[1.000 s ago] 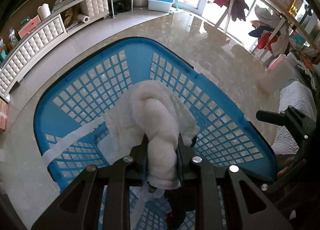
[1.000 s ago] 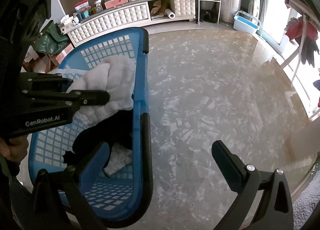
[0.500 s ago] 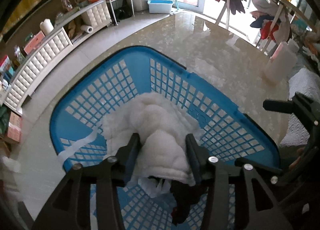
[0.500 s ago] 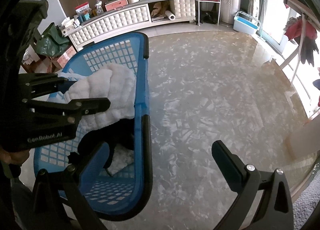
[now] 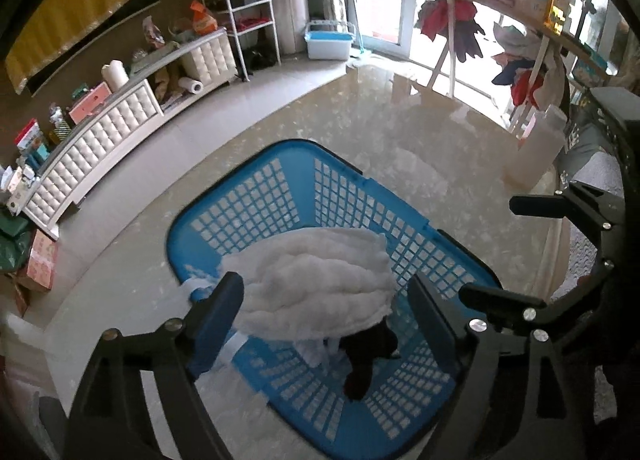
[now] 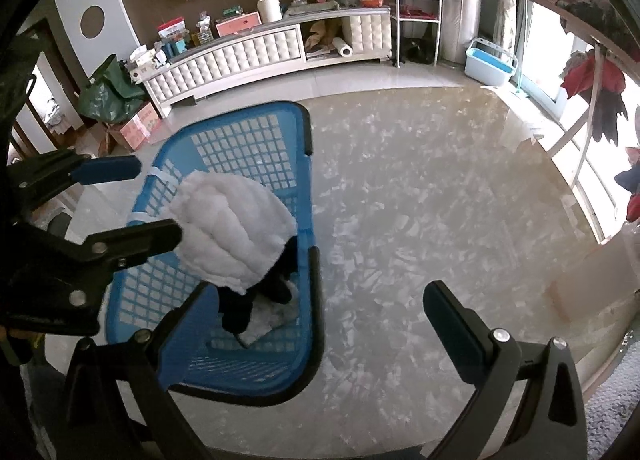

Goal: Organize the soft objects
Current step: 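Lower the quilted cloth into the basket and open the left gripper, then move the right gripper down to the light blue cloth on the floor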

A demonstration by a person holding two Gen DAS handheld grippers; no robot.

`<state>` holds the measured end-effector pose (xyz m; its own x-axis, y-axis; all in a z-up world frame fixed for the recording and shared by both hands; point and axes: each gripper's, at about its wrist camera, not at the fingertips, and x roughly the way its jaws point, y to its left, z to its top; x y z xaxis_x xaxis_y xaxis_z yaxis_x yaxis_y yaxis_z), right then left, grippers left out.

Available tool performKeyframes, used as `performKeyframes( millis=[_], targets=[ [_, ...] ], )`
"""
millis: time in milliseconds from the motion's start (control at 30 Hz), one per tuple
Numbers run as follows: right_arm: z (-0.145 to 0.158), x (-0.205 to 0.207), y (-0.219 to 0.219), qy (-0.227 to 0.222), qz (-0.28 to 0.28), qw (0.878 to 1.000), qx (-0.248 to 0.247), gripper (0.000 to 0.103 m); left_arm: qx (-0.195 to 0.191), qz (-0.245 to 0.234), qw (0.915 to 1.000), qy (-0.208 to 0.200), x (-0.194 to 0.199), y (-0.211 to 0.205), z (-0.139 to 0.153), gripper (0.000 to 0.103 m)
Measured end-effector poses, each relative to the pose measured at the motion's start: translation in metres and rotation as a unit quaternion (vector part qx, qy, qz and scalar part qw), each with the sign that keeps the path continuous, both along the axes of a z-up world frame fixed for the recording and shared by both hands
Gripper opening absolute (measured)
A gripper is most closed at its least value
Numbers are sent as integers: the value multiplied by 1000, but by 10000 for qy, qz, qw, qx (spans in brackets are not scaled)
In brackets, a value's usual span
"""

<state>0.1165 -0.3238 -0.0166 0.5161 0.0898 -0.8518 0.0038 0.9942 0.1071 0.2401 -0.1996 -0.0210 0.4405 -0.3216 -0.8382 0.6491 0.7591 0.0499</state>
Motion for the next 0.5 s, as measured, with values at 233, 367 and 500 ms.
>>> performKeyframes(
  millis=[233,367,500],
  targets=[
    [18,-9,20,-194,213,9996,-29,103,-61,71,9997,-205,-29,29,21,83],
    [23,-11,32,-205,324,9993,-37,103,-173,203,9994,-237,-38,50,30,83],
    [25,-10,46,-199,428,9989,-28,103,-179,467,9981,-353,-48,81,36,84]
  ],
)
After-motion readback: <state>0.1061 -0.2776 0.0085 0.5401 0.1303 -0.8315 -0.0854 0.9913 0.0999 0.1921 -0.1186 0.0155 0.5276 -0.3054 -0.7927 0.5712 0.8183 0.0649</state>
